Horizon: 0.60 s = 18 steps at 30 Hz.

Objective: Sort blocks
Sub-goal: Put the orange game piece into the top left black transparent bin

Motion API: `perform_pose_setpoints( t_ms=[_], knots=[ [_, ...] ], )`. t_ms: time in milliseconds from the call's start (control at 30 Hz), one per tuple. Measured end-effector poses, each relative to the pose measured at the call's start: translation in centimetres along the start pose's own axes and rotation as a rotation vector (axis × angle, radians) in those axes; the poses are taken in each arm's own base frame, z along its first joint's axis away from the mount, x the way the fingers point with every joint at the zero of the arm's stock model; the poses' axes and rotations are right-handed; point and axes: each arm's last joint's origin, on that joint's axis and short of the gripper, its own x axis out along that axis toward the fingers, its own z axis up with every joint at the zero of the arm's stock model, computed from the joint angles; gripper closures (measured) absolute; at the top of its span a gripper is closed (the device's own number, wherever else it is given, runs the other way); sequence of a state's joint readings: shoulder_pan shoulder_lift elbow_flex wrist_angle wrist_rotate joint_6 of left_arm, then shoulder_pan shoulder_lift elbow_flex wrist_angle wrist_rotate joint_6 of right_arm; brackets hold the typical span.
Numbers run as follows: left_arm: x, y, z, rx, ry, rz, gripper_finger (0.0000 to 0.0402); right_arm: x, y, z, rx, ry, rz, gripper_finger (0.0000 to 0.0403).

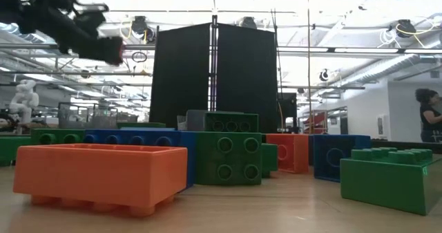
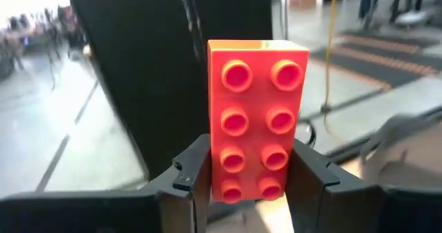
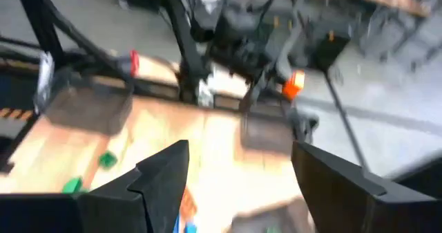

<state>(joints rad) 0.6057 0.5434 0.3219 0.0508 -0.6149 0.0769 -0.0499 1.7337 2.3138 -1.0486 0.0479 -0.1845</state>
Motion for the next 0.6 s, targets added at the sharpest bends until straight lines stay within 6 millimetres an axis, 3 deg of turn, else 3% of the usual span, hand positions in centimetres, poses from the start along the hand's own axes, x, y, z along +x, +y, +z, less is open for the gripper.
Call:
perform_pose_setpoints(
  t_ms=[300, 433, 600],
  knots=[
    [4.2, 1.8, 0.8, -0.029, 0.317, -0.005, 0.0277, -0.4, 1.4, -0.8, 0.042, 0.105, 0.043, 0.0151],
    [5.9, 1.7, 1.8, 0.008, 0.447, -0.011, 0.0277, -0.4, 1.7, -0.8, 0.039, 0.100, 0.049, 0.0151],
    [8.0, 1.5, 1.6, 0.076, 0.635, 0.024, 0.0277, -0.4, 1.8, -0.8, 0.041, 0.101, 0.054, 0.0151]
  ],
)
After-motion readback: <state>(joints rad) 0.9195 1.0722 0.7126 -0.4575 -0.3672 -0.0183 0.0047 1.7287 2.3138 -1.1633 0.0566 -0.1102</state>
